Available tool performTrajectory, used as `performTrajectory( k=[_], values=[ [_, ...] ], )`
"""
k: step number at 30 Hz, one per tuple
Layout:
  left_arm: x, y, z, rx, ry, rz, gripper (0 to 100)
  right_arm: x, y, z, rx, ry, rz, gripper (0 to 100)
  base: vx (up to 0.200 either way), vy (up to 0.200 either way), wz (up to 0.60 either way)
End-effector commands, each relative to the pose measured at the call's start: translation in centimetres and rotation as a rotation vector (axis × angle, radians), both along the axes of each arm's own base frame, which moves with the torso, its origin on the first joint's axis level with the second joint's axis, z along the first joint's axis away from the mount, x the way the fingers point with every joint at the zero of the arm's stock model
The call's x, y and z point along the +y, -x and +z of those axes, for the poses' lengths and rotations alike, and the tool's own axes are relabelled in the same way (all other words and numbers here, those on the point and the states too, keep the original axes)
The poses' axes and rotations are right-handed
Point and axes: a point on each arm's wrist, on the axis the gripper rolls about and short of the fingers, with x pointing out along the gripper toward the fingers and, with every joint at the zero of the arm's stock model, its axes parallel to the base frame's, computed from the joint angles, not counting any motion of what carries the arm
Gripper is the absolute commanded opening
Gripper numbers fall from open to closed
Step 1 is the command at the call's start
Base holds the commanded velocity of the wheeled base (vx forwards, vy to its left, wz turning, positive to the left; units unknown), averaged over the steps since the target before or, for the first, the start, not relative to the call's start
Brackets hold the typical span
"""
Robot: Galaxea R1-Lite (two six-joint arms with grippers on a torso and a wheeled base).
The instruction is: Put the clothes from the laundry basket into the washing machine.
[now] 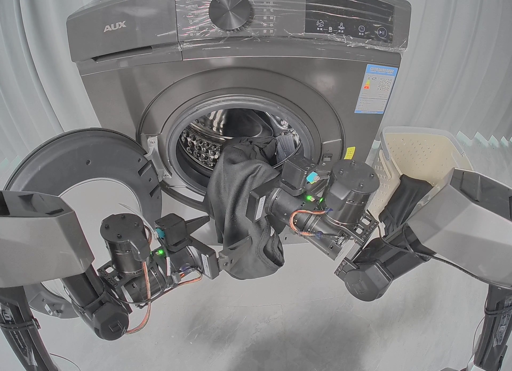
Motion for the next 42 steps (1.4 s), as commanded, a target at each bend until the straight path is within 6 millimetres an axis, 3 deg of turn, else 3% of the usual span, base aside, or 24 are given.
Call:
performTrajectory(
  k=[1,15,23,24,34,42],
  values=[
    [-0.7,-1.3,-1.5,0.017,-0.014,0.002,100,0.5,0.7,0.3,-0.003,-0.006,0.022,0,0.000,0.000,0.00],
    [-0.8,-5.3,-1.4,-0.056,0.023,0.057,100,0.9,2.7,0.0,0.029,0.008,0.058,0,0.000,0.000,0.00],
    [-0.3,-6.2,-2.0,-0.054,0.017,0.083,100,0.5,3.0,0.2,0.033,0.009,0.057,0,0.000,0.000,0.00],
    [-0.3,-6.2,-2.0,-0.054,0.017,0.083,0,0.5,3.0,0.1,0.034,0.010,0.057,0,0.000,0.000,0.00],
    [0.1,-6.3,-1.3,-0.068,0.034,0.099,0,-0.5,3.2,-1.2,0.077,0.041,0.041,0,0.000,0.000,0.00],
    [0.8,-5.3,0.8,-0.104,0.060,0.122,0,-1.8,3.4,-2.8,0.131,0.085,-0.003,0,0.000,0.000,0.00]
  ],
)
